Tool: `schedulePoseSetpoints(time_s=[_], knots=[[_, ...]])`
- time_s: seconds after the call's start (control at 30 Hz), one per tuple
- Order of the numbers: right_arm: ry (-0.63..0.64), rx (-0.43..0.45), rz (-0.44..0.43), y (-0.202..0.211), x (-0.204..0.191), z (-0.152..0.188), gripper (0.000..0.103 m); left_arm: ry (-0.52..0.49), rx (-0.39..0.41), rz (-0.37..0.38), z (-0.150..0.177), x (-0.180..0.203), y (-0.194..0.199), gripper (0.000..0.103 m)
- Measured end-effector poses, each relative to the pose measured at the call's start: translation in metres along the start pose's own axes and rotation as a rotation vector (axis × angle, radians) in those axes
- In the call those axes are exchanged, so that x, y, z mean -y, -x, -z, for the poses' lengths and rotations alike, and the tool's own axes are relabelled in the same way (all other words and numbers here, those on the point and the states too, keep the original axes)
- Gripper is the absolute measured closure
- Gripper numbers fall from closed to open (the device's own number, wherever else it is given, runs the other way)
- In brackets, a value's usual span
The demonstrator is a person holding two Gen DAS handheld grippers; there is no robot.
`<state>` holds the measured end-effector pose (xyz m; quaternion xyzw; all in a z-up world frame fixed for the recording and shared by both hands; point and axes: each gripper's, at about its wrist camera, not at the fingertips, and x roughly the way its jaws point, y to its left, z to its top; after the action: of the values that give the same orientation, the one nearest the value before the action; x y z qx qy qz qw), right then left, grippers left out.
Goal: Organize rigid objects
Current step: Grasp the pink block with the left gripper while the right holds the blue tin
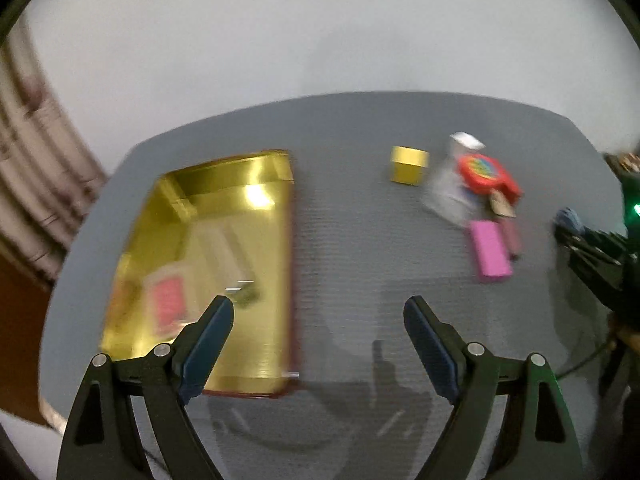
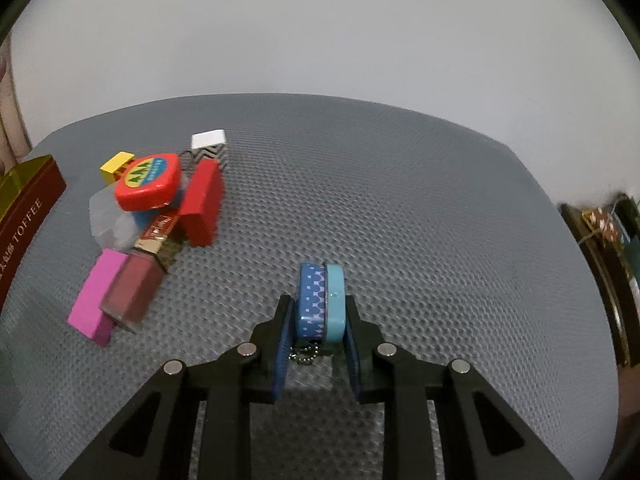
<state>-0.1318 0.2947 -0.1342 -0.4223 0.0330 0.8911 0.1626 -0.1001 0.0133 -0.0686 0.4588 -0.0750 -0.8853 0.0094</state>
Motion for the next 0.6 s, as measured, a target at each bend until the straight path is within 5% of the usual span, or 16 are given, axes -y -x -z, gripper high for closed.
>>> schedulePoseSetpoints(time_s=[0.17, 0.6], knots=[[-0.021, -0.004, -0.009, 0.001, 0.007, 0.004, 0.079, -0.060, -0.036, 0.111, -0.004, 0.045, -0.012, 0.018], [-0.054, -0.007, -0.051, 0.003, 0.020, 0.012, 0.080, -0.155, -0.103, 0.206, -0.015, 0.106, -0.050, 0.018]])
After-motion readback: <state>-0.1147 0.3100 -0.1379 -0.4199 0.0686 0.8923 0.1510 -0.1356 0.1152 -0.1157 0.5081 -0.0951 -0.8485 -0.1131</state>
